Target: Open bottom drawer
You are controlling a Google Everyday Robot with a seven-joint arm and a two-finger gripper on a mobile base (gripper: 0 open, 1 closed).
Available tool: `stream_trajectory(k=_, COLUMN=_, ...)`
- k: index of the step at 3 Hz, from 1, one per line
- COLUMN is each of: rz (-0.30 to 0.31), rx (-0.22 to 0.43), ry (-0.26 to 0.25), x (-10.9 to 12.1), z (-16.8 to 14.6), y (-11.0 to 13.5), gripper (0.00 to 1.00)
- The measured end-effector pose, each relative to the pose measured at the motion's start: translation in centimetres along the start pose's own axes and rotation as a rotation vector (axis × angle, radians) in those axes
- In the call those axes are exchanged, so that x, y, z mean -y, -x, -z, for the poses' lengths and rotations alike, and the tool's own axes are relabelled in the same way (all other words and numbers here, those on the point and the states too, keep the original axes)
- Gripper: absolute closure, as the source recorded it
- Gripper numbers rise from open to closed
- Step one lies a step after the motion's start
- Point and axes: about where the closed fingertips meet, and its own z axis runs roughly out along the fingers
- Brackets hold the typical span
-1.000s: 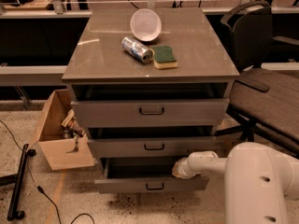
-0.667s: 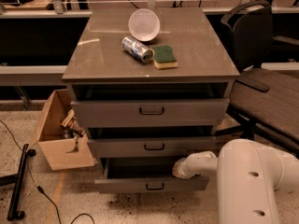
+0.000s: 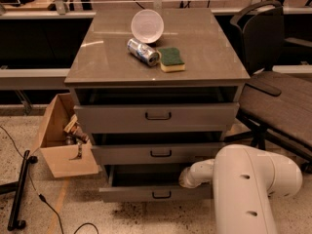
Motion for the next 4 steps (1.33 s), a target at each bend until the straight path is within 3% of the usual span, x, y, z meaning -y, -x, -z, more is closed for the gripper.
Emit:
stream_trajectory(k=2, rz=-0.018, rx=-0.011, ry=0.113, x=-3.5, z=-1.2, y=-0.5, gripper=1.00)
stream_trajectory(k=3, rz=-0.020, rx=-0.010, ry=0.121, x=-3.7, z=-0.9, y=-0.4, gripper=1.00)
stream_trajectory(k=4, rz=-0.036, rx=-0.005, ry=0.198, x=-6.2, z=-0.6, y=0.1, gripper=1.00)
